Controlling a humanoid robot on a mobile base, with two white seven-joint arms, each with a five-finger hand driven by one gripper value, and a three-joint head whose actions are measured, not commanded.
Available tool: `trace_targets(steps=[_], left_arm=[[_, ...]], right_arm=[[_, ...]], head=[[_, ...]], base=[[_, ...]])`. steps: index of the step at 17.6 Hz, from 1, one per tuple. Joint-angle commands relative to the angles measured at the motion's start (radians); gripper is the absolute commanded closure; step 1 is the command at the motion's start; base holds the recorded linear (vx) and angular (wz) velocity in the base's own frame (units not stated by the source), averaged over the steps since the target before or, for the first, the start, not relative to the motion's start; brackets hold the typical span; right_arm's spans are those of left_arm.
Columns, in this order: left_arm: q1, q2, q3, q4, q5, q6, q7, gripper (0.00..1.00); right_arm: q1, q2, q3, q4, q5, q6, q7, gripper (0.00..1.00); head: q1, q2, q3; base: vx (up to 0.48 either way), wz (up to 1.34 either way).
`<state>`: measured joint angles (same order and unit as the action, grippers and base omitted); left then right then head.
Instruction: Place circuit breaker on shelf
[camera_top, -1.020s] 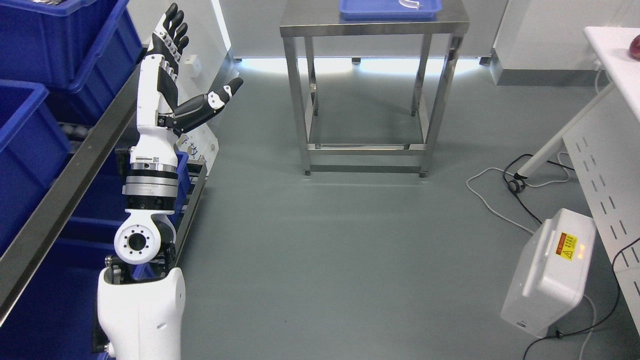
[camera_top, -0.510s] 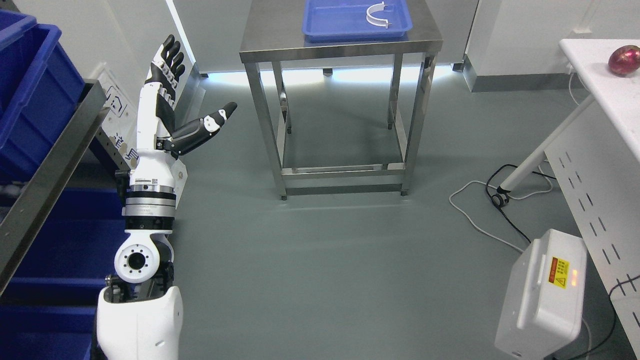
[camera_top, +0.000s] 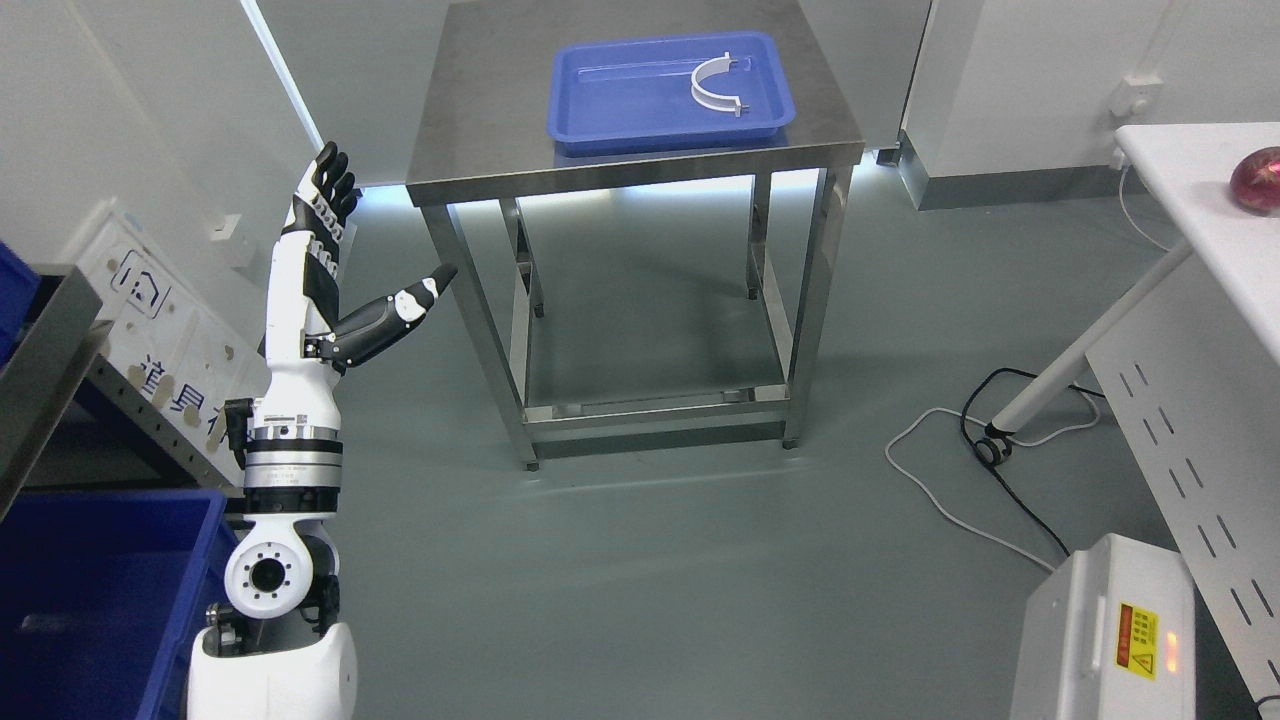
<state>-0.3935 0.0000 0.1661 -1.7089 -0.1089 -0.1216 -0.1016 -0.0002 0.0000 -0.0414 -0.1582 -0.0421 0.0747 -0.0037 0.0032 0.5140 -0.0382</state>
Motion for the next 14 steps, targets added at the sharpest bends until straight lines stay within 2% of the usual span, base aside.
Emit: trace_targets(steps=[1, 10, 14], left_arm=[[0.065, 0.017, 0.043, 0.000, 0.000, -0.009, 0.000, 0.00], [0.065, 0.017, 0.044, 0.000, 0.000, -0.015, 0.000, 0.00], [0.076, 0.017, 0.043, 0.000, 0.000, -0.041, -0.003, 0.00]], right_arm=[[0.017, -0.018, 0.000, -0.001, 0.001, -0.027, 0.001, 0.00], [0.017, -0.018, 0.000, 0.000, 0.001, -0.027, 0.001, 0.00], [0.017, -0.018, 0.000, -0.001, -0.001, -0.027, 0.001, 0.00]], head=[[0.0000, 0.000, 0.000], [0.0000, 0.000, 0.000], [0.0000, 0.000, 0.000]], base=[[0.339, -0.08], [0.393, -0.09], [0.267, -0.07]])
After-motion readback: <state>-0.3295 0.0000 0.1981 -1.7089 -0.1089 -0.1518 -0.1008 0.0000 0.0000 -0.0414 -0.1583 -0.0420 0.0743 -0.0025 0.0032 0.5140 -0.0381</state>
